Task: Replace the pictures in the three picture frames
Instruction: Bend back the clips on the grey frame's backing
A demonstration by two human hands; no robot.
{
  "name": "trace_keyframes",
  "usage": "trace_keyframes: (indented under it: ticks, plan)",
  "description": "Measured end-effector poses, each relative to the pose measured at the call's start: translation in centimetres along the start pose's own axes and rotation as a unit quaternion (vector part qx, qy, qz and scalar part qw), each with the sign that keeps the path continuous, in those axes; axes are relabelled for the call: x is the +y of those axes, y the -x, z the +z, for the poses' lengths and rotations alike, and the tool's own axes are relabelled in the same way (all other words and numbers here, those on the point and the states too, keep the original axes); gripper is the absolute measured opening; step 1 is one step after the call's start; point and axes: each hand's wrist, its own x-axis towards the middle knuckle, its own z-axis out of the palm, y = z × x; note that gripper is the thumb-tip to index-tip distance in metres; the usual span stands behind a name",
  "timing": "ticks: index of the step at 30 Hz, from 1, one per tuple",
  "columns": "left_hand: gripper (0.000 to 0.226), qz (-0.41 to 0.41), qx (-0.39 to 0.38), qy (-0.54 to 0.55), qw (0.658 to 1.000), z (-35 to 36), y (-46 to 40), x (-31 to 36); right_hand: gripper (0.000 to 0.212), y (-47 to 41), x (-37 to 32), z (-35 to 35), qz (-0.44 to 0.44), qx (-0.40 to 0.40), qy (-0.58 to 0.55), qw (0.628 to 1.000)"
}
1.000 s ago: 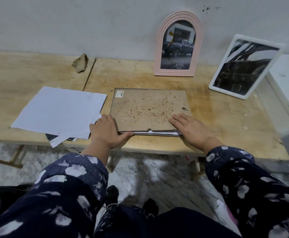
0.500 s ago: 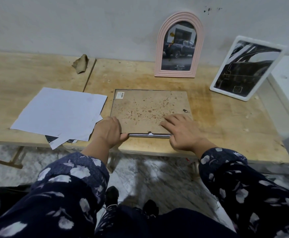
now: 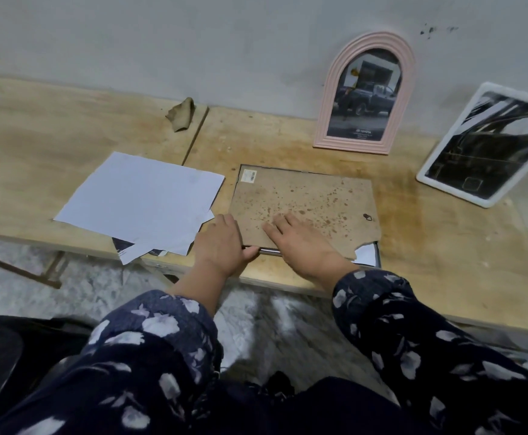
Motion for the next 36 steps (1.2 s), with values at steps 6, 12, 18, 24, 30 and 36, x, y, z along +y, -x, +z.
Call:
trace_keyframes:
  ticks: [6, 12, 18, 24, 30, 36]
  plan:
    - [0.071, -0.033, 0.007, 0.036, 0.999, 0.1, 0.2, 0.0, 0.076, -0.7, -0.1, -1.3, 0.035, -0.002, -0.068, 0.997]
    - [0.086, -0.067, -0.005, 0.135, 0.988, -0.5, -0.2, -0.3, 0.060, -1.0, 0.8, -3.1, 0.029, 0.016, -0.086, 0.996]
    - [0.055, -0.018, 0.030, 0.209, 0.977, -2.2, -1.0, -1.4, 0.059, -0.6, 1.5, -4.3, 0.042, 0.016, -0.147, 0.988]
    - [0.048, -0.042, 0.037, 0.461, 0.886, -2.5, -1.6, -2.4, 0.049, 2.0, 4.2, -3.2, 0.184, 0.091, -0.351, 0.914]
    - [0.039, -0.136, 0.011, 0.650, 0.748, -3.6, -1.8, -1.3, 0.050, 4.6, 8.0, -2.0, 0.537, 0.109, -0.348, 0.761]
    - [0.044, -0.137, 0.043, 0.621, 0.771, -3.0, -2.0, -1.3, 0.022, 4.5, 10.1, -1.5, 0.555, 0.164, -0.660, 0.478]
